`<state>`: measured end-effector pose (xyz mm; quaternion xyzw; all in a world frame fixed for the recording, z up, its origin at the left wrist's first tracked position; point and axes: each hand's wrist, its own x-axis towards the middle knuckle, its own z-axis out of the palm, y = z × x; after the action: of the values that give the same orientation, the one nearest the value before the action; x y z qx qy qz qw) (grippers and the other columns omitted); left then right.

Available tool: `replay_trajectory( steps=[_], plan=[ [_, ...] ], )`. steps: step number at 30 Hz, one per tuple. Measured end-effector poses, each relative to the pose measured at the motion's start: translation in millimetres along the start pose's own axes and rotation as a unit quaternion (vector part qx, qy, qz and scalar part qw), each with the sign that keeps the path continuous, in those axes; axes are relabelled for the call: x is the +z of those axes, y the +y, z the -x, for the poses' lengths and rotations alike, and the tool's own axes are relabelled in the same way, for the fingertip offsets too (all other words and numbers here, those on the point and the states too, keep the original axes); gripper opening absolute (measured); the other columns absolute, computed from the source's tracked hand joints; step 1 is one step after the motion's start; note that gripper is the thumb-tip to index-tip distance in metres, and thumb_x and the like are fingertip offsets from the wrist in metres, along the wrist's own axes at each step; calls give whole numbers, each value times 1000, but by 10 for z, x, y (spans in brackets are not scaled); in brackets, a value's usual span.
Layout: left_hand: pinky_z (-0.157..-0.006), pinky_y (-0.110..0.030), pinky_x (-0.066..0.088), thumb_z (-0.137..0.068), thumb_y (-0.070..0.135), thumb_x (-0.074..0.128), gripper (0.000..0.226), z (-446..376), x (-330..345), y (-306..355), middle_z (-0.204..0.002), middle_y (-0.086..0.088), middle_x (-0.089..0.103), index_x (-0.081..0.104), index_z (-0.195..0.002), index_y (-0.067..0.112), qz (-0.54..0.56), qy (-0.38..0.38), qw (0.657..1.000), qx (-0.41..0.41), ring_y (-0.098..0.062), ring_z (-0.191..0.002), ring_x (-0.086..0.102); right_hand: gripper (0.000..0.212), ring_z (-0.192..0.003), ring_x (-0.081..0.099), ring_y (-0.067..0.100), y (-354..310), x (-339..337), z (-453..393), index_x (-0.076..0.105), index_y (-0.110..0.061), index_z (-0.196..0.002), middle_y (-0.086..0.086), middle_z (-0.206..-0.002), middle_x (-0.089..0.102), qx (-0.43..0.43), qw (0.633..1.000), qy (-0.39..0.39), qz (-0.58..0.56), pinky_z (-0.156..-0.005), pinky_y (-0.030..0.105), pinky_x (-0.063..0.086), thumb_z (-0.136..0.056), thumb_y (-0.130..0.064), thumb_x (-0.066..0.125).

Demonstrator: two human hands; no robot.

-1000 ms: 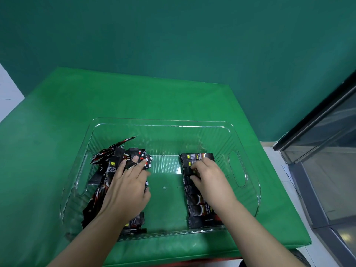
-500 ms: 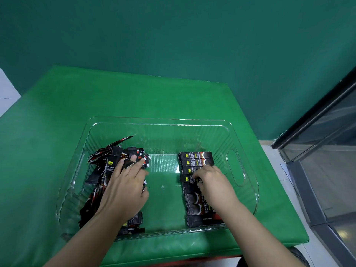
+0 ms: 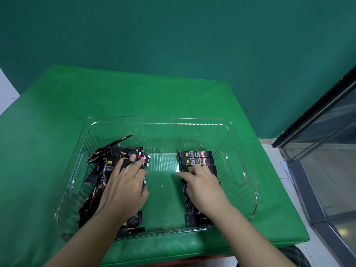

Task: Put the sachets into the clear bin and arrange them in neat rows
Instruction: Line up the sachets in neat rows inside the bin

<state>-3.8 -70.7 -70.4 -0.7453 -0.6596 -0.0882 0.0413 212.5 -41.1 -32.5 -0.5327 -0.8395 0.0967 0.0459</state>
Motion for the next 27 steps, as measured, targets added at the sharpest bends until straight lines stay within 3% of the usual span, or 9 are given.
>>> replay_trajectory(
  steps=[5, 13, 17, 21, 27],
  plan=[
    [-109, -43, 16, -59, 25, 80, 35, -4, -12, 5, -123, -10, 64, 71, -92, 18, 3, 1, 1000, -2, -21, -108, 64, 42, -117, 33, 20, -31, 17, 51, 46, -33, -136, 1, -119, 39, 1, 999, -36, 21, -95, 36, 37, -94, -26, 42],
    [-109, -43, 16, -59, 26, 80, 36, -5, -10, 0, -123, -10, 64, 71, -93, 17, -2, -2, 1000, -1, -21, -108, 64, 45, -115, 34, 19, 1, 1, 56, 41, -36, -139, 0, -118, 39, 3, 999, -39, 13, -96, 35, 37, -94, -31, 43],
    [-109, -43, 16, -60, 26, 78, 39, -5, -18, 7, -123, -9, 64, 70, -97, 17, 1, -1, 1000, -3, -21, -108, 64, 42, -111, 40, 20, -74, 14, -55, 49, -27, -135, 0, -117, 48, -22, 999, -1, -49, -95, 34, 38, -94, -22, 50],
    [-108, -42, 18, -58, 23, 80, 60, -4, -43, 31, -121, -8, 65, 63, -114, 11, 13, 8, 1000, -4, -24, -118, 59, 38, -118, 43, 21, -244, 67, -254, 53, -19, -132, 1, -126, 56, -26, 991, -41, -125, -100, 32, 37, -94, -24, 54],
    [-107, -40, 21, -55, 21, 81, 73, 3, -70, 46, -114, -8, 68, 57, -121, 3, 23, 17, 1000, -9, -23, -115, 61, 31, -107, 59, 22, -545, 198, -647, 57, -13, -123, 5, -119, 63, 74, 958, -65, -270, -95, 31, 46, -92, -17, 58]
  ],
)
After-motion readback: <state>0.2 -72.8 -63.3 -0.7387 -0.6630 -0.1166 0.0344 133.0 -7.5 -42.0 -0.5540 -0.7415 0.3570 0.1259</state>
